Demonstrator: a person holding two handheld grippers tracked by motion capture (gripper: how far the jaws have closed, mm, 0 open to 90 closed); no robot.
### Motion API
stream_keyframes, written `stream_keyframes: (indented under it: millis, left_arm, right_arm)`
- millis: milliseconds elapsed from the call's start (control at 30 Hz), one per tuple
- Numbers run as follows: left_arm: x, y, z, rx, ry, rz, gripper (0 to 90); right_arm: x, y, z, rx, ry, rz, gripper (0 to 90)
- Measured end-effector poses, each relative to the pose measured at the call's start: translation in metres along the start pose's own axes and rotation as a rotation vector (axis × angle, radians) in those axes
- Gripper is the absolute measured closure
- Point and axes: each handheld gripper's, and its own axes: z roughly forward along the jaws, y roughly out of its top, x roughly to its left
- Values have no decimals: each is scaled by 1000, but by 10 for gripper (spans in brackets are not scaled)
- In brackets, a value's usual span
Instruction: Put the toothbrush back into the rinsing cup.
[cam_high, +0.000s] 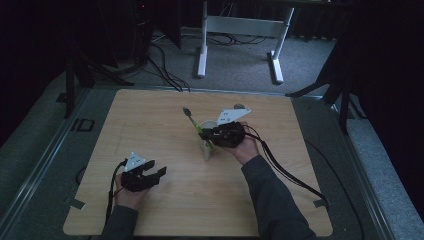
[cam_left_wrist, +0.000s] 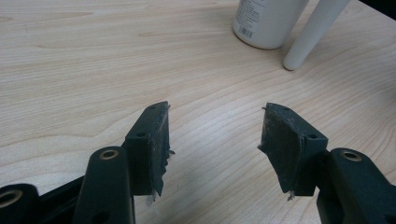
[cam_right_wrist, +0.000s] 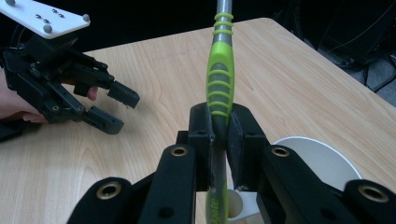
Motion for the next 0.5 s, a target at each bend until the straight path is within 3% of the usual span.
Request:
stream_keyframes:
  millis: [500]
  left_arm:
    - [0,0,0,0,0,0,429]
  right_arm:
    - [-2,-2,2,-50,-8,11,804]
